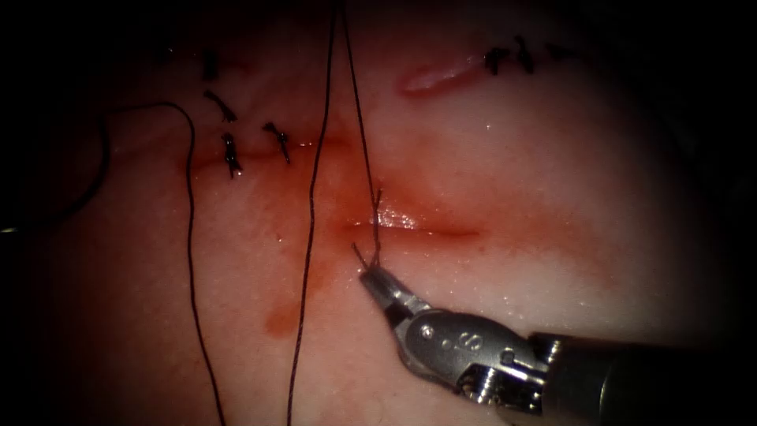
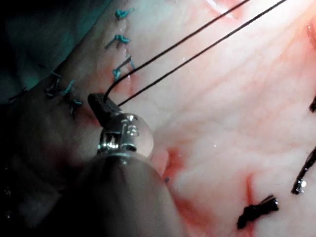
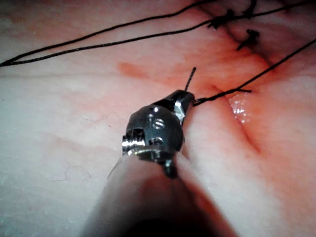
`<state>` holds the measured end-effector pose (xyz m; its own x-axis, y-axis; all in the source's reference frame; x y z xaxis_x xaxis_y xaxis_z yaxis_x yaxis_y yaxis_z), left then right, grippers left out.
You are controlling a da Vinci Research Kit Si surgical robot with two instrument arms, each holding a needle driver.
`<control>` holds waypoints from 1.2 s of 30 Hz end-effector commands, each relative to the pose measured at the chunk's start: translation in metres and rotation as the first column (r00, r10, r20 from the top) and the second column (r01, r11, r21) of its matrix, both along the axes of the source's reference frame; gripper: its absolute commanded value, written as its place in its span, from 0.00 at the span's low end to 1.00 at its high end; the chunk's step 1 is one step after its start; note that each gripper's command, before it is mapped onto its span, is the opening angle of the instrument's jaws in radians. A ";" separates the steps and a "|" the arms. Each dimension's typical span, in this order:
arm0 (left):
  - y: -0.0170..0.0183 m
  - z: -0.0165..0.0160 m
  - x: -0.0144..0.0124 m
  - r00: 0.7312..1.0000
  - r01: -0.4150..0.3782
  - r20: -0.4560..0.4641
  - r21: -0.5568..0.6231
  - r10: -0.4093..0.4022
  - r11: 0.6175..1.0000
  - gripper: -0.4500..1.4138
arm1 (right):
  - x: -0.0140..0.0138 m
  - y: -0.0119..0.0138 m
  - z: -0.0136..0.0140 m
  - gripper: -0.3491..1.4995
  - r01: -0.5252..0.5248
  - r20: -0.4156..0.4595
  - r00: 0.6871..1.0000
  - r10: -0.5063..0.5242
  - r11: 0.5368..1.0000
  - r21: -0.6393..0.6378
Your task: Wound Closure
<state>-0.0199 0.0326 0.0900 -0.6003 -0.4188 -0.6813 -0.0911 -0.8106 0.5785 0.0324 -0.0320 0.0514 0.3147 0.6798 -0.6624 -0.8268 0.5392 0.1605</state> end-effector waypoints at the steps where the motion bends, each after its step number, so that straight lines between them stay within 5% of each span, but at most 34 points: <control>1: 0.0009 0.0006 -0.0006 1.000 0.005 -0.004 -0.006 -0.005 1.000 0.00 | 0.0011 0.0001 0.0003 0.00 0.000 -0.004 1.000 0.000 1.000 -0.001; 17: 0.0005 0.0046 -0.0021 0.999 0.018 -0.041 -0.043 -0.020 0.999 0.00 | 0.0019 -0.0049 -0.0011 0.00 0.046 0.006 0.999 -0.046 0.999 0.010; 30: -0.0002 0.0048 -0.0018 1.000 0.017 -0.021 -0.020 -0.017 1.000 0.00 | 0.0019 -0.0049 -0.0015 0.00 0.056 0.005 0.998 -0.056 0.998 0.025; 36: -0.0022 0.0035 -0.0014 0.998 -0.022 0.064 0.025 0.021 0.999 0.00 | 0.0012 -0.0037 -0.0007 0.02 0.096 -0.051 0.994 -0.099 0.994 -0.054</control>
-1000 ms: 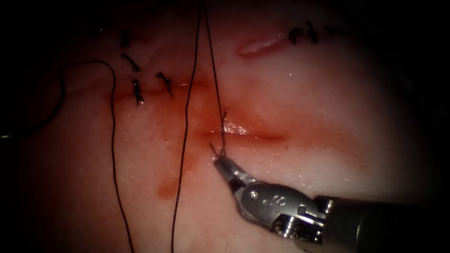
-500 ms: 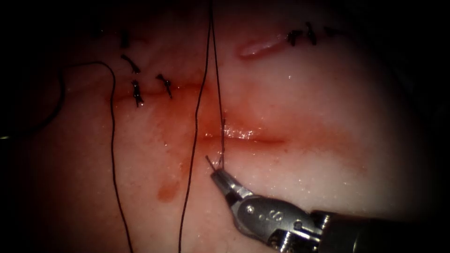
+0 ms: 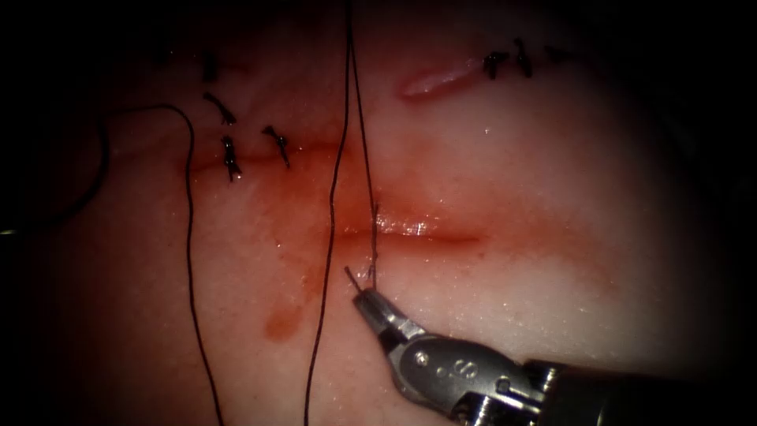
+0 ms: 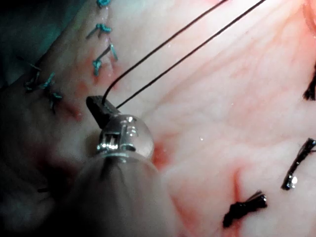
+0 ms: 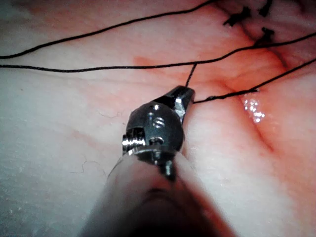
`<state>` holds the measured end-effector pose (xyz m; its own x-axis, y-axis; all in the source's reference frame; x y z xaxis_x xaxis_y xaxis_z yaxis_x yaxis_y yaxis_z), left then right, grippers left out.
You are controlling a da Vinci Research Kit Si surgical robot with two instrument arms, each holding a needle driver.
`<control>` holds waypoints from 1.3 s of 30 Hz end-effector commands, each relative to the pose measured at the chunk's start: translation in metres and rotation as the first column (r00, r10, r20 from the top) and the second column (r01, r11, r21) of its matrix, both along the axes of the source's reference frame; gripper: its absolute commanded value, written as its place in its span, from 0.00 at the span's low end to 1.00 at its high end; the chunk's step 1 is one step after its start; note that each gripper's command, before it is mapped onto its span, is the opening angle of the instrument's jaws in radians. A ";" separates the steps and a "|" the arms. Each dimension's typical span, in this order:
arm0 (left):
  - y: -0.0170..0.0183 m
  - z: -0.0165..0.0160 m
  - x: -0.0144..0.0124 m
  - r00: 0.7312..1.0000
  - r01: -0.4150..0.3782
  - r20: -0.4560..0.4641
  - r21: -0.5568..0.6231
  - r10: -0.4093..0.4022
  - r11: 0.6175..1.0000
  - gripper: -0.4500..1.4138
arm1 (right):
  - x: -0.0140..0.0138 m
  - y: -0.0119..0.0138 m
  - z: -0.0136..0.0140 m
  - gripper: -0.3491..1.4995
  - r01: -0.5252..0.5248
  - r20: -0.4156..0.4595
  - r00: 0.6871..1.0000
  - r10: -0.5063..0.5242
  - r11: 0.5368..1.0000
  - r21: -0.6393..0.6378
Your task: Wound Closure
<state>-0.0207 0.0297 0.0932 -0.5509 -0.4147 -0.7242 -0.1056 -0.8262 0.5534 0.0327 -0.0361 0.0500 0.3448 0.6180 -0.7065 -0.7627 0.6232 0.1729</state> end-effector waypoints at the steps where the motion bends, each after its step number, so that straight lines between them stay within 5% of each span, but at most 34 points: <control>1: 0.0003 -0.0002 -0.0005 1.000 -0.008 0.021 0.009 0.008 1.000 0.00 | 0.0008 0.0006 0.0007 0.18 0.006 -0.004 1.000 -0.006 1.000 -0.010; 5: -0.0016 -0.0028 0.0004 0.991 -0.066 0.121 0.068 0.058 0.995 0.00 | 0.0002 0.0014 0.0008 0.88 0.003 -0.013 1.000 -0.003 1.000 -0.014; 7: -0.0026 -0.0047 0.0010 0.979 -0.101 0.188 0.112 0.079 0.989 0.00 | 0.0001 0.0019 0.0007 0.98 0.019 -0.050 0.999 -0.019 1.000 -0.009; 14: -0.0069 -0.0122 0.0017 0.941 -0.198 0.306 0.154 0.144 0.968 0.00 | -0.0010 0.0031 -0.0015 0.98 -0.041 -0.202 0.978 0.053 0.997 0.063; 16: -0.0087 -0.0146 0.0015 0.929 -0.220 0.336 0.168 0.154 0.961 0.00 | -0.0022 0.0034 -0.0025 0.66 -0.032 -0.207 0.977 0.046 0.997 0.071; 18: -0.0101 -0.0168 0.0014 0.907 -0.259 0.383 0.186 0.172 0.948 0.00 | -0.0038 0.0035 -0.0034 0.02 0.023 -0.149 0.989 -0.023 1.000 -0.003; 19: -0.0110 -0.0182 0.0013 0.877 -0.308 0.439 0.201 0.196 0.930 0.00 | -0.0048 0.0038 -0.0038 0.00 0.069 -0.108 0.991 -0.075 0.996 -0.053; 23: -0.0124 -0.0224 0.0018 0.737 -0.475 0.616 0.180 0.278 0.861 0.00 | -0.0075 0.0057 -0.0048 0.00 0.276 0.022 0.960 -0.278 0.938 -0.209; 28: -0.0134 -0.0257 0.0029 0.649 -0.558 0.692 0.151 0.316 0.816 0.00 | -0.0107 0.0081 -0.0049 0.00 0.327 -0.026 0.938 -0.345 0.909 -0.260; 29: -0.0138 -0.0260 0.0031 0.650 -0.562 0.693 0.161 0.312 0.811 0.00 | -0.0111 0.0084 -0.0046 0.00 0.336 -0.033 0.934 -0.356 0.906 -0.258; 31: -0.0147 -0.0265 0.0035 0.662 -0.567 0.680 0.179 0.315 0.804 0.00 | -0.0117 0.0090 -0.0039 0.38 0.330 -0.046 0.935 -0.352 0.910 -0.249; 37: -0.0180 -0.0275 0.0043 0.666 -0.613 0.664 0.227 0.340 0.757 0.00 | -0.0117 0.0116 -0.0015 0.81 0.285 -0.110 0.946 -0.306 0.943 -0.171; 39: -0.0196 -0.0280 0.0043 0.659 -0.631 0.664 0.233 0.353 0.740 0.00 | -0.0113 0.0126 -0.0009 0.84 0.314 -0.136 0.932 -0.336 0.935 -0.164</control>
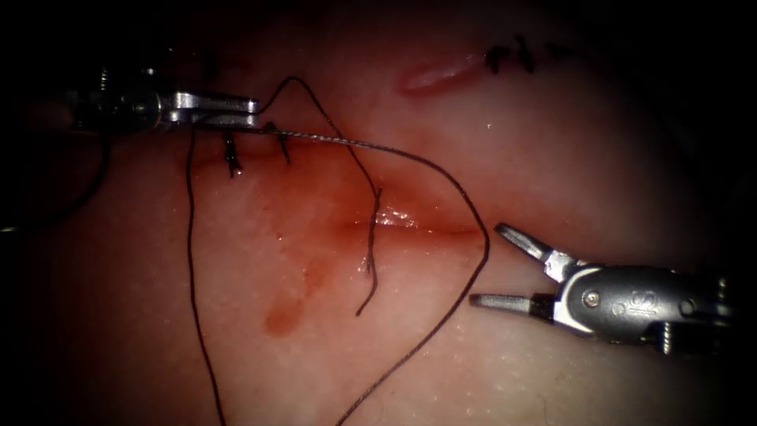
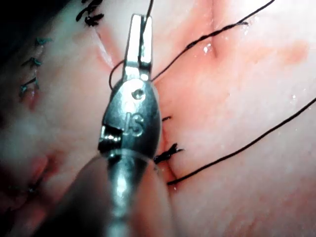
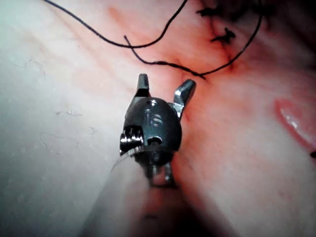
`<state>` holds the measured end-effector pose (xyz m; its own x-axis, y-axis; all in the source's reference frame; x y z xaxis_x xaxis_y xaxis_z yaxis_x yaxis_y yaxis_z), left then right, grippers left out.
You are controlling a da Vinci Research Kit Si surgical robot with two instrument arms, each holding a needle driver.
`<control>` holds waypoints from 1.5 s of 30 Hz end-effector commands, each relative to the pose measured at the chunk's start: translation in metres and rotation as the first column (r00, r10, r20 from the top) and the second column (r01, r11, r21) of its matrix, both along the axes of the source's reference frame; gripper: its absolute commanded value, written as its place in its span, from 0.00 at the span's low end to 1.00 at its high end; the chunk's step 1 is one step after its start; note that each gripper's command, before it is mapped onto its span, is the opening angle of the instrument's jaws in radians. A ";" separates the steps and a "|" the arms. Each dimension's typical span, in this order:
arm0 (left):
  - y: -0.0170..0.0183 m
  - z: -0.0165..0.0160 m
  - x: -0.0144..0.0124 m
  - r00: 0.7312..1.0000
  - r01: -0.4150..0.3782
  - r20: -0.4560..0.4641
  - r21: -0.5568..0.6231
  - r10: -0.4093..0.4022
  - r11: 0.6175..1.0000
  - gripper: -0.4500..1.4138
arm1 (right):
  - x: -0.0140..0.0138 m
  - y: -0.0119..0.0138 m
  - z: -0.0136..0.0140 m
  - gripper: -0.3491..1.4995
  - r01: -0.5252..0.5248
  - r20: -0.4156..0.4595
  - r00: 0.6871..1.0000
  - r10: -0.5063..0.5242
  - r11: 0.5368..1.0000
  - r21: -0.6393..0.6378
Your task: Wound Closure
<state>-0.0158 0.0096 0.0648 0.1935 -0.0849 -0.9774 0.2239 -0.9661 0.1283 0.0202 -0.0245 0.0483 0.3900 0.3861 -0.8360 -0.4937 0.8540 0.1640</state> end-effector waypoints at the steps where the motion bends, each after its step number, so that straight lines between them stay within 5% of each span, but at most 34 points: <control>1: -0.0002 0.0002 -0.0007 1.000 -0.017 0.007 -0.001 0.017 1.000 0.00 | 0.0014 0.0016 0.0011 0.85 0.028 -0.019 0.999 -0.028 1.000 0.008; 7: -0.0050 -0.0018 -0.0024 0.995 -0.078 0.056 0.003 0.077 0.997 0.00 | 0.0030 0.0046 0.0031 0.80 0.090 -0.097 0.991 -0.087 0.996 0.022; 9: -0.0062 -0.0025 -0.0033 0.995 -0.081 0.059 -0.005 0.081 0.997 0.00 | 0.0039 0.0053 0.0037 0.71 0.103 -0.139 0.986 -0.095 0.994 0.048; 14: -0.0080 -0.0038 -0.0049 0.997 -0.064 0.035 -0.013 0.064 0.998 0.00 | 0.0069 0.0056 0.0045 0.03 0.159 -0.272 0.955 -0.115 0.977 0.145; 33: -0.0127 -0.0045 -0.0086 1.000 -0.018 0.008 -0.029 0.019 0.999 0.00 | 0.0173 0.0072 0.0098 0.00 0.259 -0.432 0.893 -0.127 0.930 0.262; 39: -0.0125 -0.0026 -0.0081 0.999 -0.032 0.011 0.032 0.032 0.999 0.00 | 0.0175 0.0089 0.0085 0.00 0.234 -0.552 0.831 -0.058 0.938 0.254; 45: -0.0118 0.0003 -0.0068 1.000 -0.024 0.014 0.098 0.023 0.995 0.00 | 0.0165 0.0100 0.0071 0.00 0.229 -0.693 0.720 0.035 0.931 0.285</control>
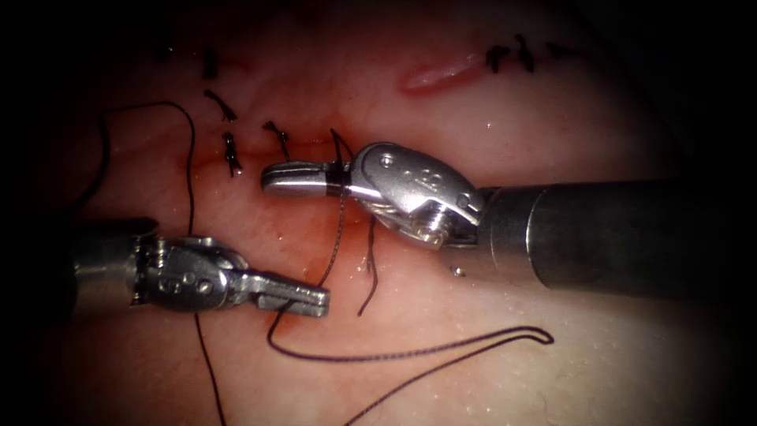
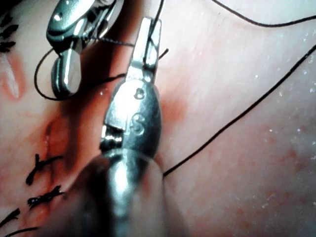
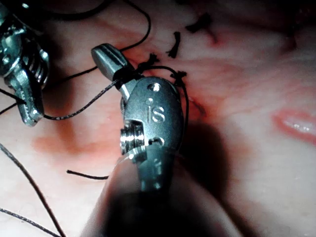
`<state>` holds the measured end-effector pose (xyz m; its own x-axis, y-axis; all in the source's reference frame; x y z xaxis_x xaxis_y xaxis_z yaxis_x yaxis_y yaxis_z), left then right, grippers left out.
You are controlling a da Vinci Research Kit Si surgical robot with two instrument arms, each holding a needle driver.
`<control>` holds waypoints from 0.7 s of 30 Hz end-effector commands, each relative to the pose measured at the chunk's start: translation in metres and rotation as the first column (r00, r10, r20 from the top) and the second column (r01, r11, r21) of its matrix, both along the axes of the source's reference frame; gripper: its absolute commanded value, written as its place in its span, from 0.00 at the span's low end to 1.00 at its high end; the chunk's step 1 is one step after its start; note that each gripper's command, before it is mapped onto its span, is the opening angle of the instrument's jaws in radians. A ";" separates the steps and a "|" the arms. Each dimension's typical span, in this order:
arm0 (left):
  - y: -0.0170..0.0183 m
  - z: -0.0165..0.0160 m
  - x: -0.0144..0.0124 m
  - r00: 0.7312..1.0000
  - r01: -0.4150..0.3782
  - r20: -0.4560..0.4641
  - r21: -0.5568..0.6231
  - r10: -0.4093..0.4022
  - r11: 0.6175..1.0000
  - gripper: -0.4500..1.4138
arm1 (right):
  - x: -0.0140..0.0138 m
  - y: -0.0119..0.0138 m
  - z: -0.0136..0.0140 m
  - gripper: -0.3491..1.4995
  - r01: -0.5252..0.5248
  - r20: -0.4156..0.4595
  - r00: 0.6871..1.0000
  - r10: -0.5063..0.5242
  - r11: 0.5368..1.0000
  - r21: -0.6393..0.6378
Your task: Wound Closure
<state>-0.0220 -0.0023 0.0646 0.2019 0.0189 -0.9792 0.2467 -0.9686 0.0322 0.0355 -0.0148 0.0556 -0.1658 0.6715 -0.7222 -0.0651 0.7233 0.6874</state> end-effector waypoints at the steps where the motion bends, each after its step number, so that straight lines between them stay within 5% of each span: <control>1: 0.0001 0.0012 -0.0005 1.000 0.002 -0.002 0.004 -0.002 1.000 0.00 | 0.0012 0.0003 -0.0005 0.00 -0.002 -0.058 0.998 0.003 1.000 0.017; 11: 0.0026 0.0052 0.0008 0.998 0.048 -0.032 0.029 -0.047 0.998 0.00 | 0.0008 -0.0003 -0.0013 0.00 0.134 -0.225 0.966 -0.129 0.991 0.009; 21: 0.0048 0.0073 0.0014 0.997 0.066 -0.040 0.033 -0.065 0.997 0.00 | -0.0013 -0.0015 -0.0019 0.00 0.452 -0.180 0.871 -0.456 0.890 -0.067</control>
